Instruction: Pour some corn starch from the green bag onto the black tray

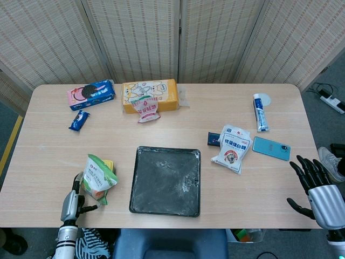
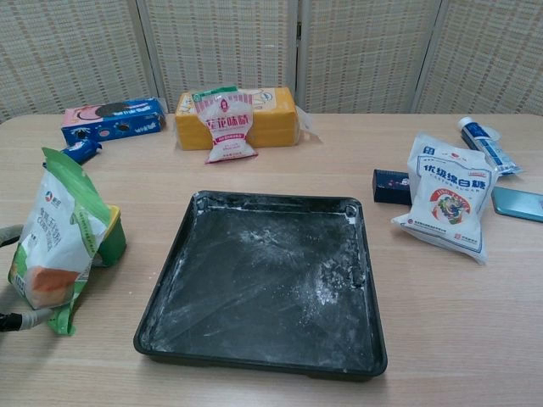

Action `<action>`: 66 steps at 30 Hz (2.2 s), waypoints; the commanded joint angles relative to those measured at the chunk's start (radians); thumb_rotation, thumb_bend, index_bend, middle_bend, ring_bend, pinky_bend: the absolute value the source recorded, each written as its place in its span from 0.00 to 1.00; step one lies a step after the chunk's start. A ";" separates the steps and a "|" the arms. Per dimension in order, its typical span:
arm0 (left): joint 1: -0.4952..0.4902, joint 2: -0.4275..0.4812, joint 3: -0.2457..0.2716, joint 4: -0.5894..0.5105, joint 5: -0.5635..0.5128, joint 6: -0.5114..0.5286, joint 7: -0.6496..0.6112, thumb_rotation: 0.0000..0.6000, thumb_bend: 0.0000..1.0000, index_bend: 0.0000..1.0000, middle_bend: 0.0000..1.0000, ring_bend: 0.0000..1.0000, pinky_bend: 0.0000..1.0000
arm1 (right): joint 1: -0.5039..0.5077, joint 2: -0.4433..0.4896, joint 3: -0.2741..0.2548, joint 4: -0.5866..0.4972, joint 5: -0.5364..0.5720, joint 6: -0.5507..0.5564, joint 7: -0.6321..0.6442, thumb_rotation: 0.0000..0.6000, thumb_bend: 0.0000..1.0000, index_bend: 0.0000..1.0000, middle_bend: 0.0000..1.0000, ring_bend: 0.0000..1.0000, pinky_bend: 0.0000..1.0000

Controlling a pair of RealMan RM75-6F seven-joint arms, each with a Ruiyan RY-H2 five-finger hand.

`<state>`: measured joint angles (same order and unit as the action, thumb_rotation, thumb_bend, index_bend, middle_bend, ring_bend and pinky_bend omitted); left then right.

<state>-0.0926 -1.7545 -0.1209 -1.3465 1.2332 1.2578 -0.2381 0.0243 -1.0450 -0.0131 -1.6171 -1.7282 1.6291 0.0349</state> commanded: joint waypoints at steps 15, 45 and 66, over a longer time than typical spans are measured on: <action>-0.026 -0.015 -0.019 0.022 -0.034 -0.034 0.047 1.00 0.13 0.00 0.00 0.94 1.00 | -0.006 0.003 0.000 0.000 -0.003 0.010 0.004 1.00 0.21 0.00 0.00 0.00 0.00; -0.026 -0.044 -0.018 0.085 -0.023 -0.010 0.060 1.00 0.20 0.47 0.61 0.99 1.00 | -0.010 0.001 -0.001 0.002 -0.008 0.013 0.005 1.00 0.21 0.00 0.00 0.00 0.00; 0.006 0.068 0.019 -0.114 0.055 0.119 0.236 1.00 0.28 0.59 0.72 1.00 1.00 | -0.008 -0.006 0.002 0.000 -0.001 0.002 -0.008 1.00 0.21 0.00 0.00 0.00 0.00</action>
<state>-0.0910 -1.7045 -0.1067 -1.4276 1.2706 1.3523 -0.0319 0.0163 -1.0508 -0.0113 -1.6164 -1.7292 1.6315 0.0267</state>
